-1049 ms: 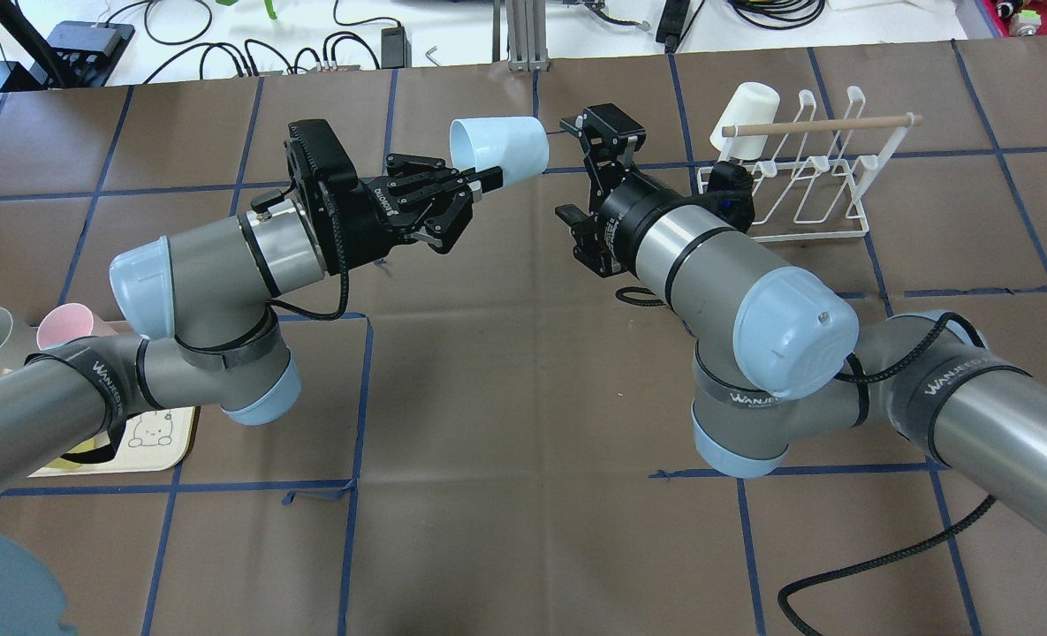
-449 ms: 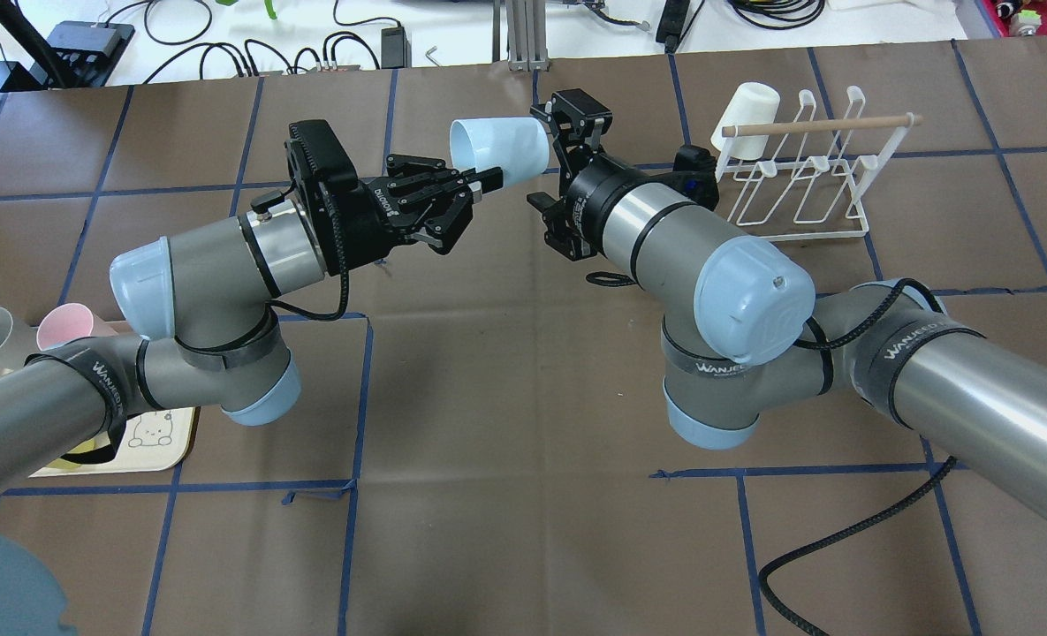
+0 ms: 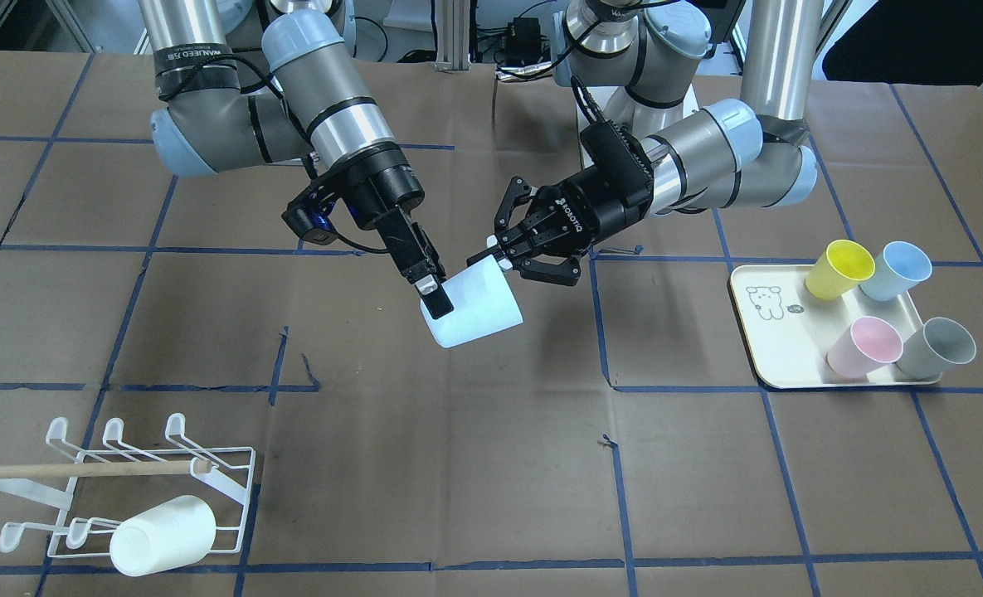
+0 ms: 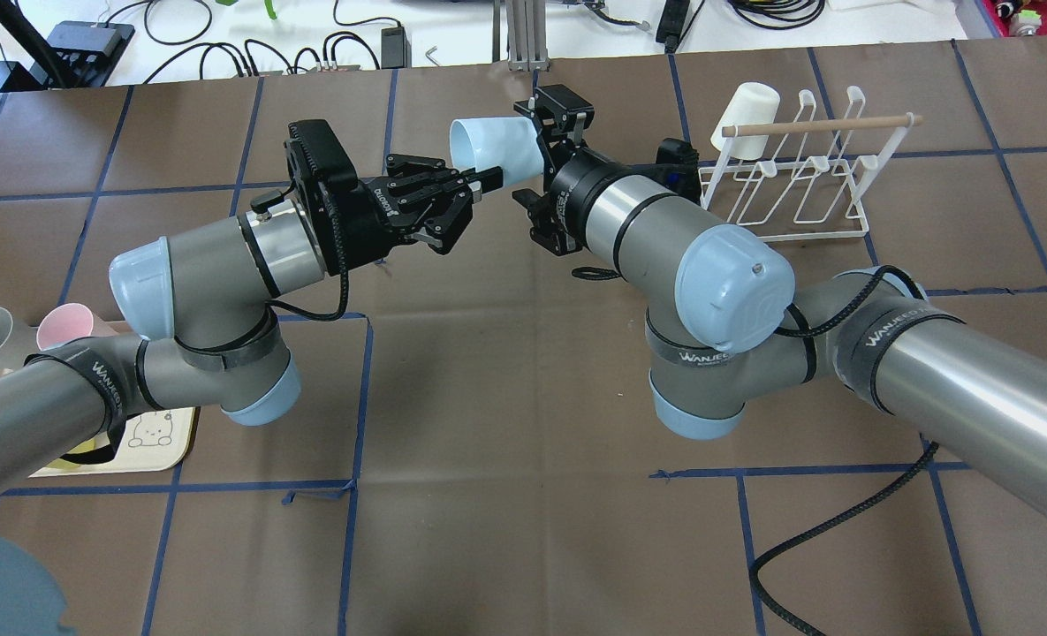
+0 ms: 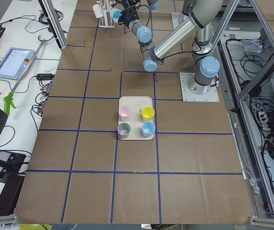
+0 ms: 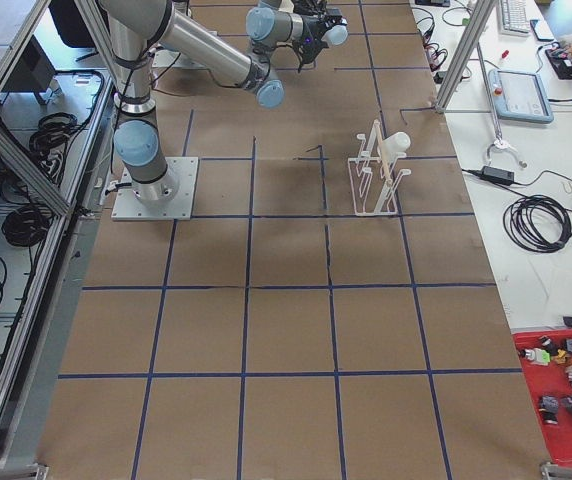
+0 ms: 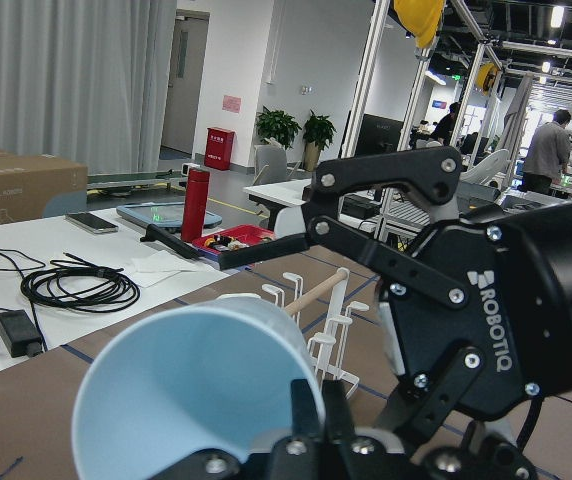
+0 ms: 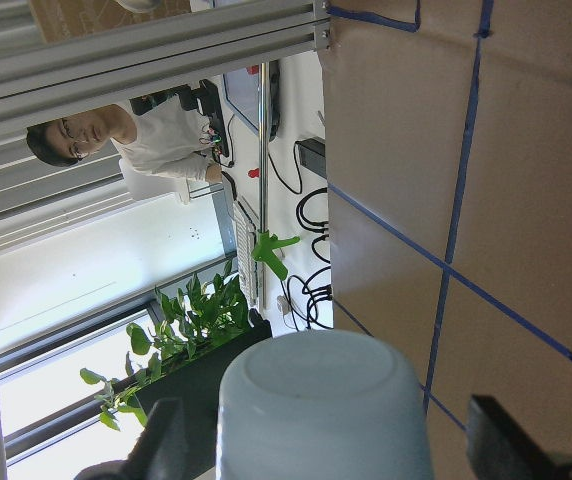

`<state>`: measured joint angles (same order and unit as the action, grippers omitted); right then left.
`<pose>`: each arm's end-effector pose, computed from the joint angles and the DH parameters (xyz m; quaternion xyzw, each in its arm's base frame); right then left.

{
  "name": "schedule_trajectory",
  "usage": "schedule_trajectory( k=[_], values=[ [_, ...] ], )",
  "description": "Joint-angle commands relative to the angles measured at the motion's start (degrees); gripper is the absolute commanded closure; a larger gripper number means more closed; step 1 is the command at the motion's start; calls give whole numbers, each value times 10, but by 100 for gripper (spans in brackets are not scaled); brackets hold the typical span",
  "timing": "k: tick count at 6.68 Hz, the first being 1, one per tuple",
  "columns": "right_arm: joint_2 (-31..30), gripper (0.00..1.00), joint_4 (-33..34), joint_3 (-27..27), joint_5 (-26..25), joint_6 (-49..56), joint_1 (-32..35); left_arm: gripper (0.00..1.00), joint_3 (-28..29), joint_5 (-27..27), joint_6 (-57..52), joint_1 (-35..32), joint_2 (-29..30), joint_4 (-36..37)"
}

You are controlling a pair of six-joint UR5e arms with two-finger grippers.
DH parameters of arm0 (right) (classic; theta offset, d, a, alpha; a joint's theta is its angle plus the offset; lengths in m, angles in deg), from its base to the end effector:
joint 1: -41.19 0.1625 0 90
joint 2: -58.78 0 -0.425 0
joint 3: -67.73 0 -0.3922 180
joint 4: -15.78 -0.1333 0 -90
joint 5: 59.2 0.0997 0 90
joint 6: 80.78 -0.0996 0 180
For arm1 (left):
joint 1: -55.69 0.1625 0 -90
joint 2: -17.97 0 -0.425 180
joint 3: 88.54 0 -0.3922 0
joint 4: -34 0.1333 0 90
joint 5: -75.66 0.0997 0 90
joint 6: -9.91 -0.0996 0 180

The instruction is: Transfer IKEA cup to right arm and place on rack

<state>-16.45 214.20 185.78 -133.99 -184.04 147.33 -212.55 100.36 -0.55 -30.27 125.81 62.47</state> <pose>0.2990 -0.4597 0.3580 0.5222 0.6532 -0.1749 0.5197 -0.1915 -0.4649 0.3336 -0.3352 -0.6860 0.5156 0.3889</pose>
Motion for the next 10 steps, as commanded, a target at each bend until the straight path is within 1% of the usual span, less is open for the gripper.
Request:
schedule_trajectory(
  k=[1, 4, 5, 6, 7, 9, 10],
  values=[
    [13, 2, -1, -14, -1, -1, 8, 89, 0, 0, 0, -1, 0, 0],
    [18, 5, -1, -20, -1, -1, 13, 89, 0, 0, 0, -1, 0, 0],
    [18, 11, -1, -20, -1, -1, 14, 89, 0, 0, 0, -1, 0, 0],
    [18, 23, -1, -21, 0, 1, 14, 89, 0, 0, 0, -1, 0, 0],
    [18, 31, 0, -21, 1, 1, 14, 89, 0, 0, 0, -1, 0, 0],
    [18, 43, 0, -21, 0, 1, 14, 86, 0, 1, 0, -1, 0, 1],
    [18, 46, 0, -21, 0, 1, 14, 67, 2, 1, 0, -1, -2, 1]
  ],
)
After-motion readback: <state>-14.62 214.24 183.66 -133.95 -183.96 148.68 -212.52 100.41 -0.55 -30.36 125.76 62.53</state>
